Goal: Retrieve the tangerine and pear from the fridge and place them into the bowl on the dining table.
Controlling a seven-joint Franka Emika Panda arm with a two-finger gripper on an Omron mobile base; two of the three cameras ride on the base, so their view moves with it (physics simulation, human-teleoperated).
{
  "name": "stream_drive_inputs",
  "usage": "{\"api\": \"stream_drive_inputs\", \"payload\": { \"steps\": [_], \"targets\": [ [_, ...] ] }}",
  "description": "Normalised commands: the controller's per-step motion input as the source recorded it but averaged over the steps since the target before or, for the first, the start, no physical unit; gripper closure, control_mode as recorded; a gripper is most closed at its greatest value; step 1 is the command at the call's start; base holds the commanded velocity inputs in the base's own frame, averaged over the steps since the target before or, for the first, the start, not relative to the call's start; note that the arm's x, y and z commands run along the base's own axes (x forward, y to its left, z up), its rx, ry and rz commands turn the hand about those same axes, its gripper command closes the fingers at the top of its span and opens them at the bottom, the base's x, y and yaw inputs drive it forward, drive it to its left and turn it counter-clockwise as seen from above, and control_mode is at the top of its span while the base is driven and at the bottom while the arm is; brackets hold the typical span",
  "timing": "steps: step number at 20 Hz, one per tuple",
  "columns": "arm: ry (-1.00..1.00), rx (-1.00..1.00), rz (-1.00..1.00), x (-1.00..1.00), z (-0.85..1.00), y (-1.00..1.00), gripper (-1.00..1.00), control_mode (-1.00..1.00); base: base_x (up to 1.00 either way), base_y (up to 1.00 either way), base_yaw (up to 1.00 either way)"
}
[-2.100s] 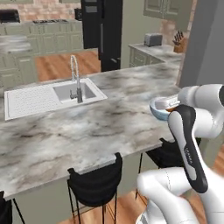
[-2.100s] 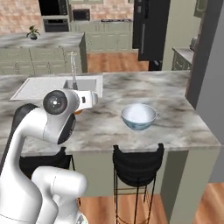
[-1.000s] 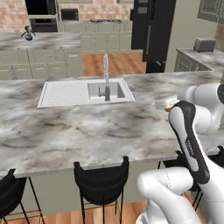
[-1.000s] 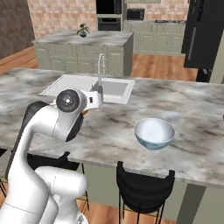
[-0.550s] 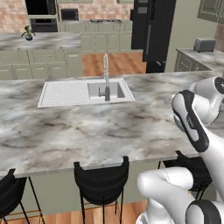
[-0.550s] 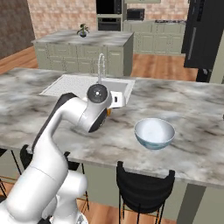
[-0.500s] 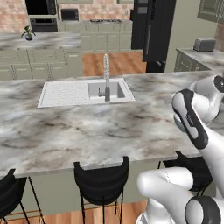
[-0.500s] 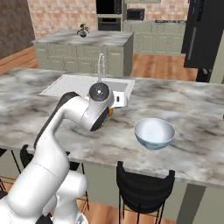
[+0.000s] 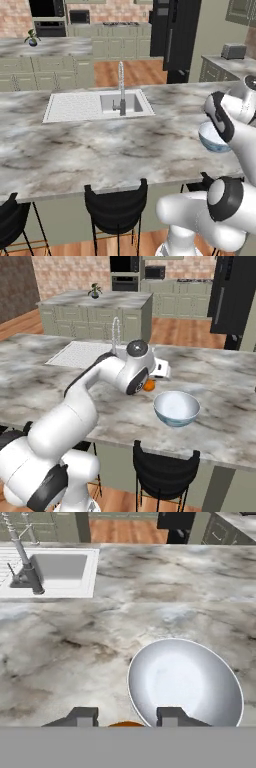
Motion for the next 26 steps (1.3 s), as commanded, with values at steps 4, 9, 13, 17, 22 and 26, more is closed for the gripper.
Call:
{"api": "stream_drive_inputs", "payload": {
  "steps": [4, 9, 13, 17, 22, 26],
  "targets": [
    [0.09, 0.00, -0.13, 0.16, -0.21, -0.93, 1.00, -1.00, 0.00, 0.00, 0.00],
    [0.02, 0.00, -0.10, 0.20, -0.26, -0.88, 1.00, -1.00, 0.00, 0.00, 0.00],
    [0.03, 0.00, -0.01, 0.21, -0.51, -0.39, 1.00, -1.00, 0.00, 0.00, 0.00],
    [0.07, 0.00, -0.03, 0.05, -0.53, 0.04, 1.00, -1.00, 0.00, 0.00, 0.00],
    [0.05, 0.00, -0.04, 0.13, -0.48, 0.03, 1.00, -1.00, 0.00, 0.00, 0.00],
    [0.04, 0.00, -0.04, 0.44, -0.28, 0.06, 1.00, -1.00, 0.00, 0.00, 0.00]
  ]
}}
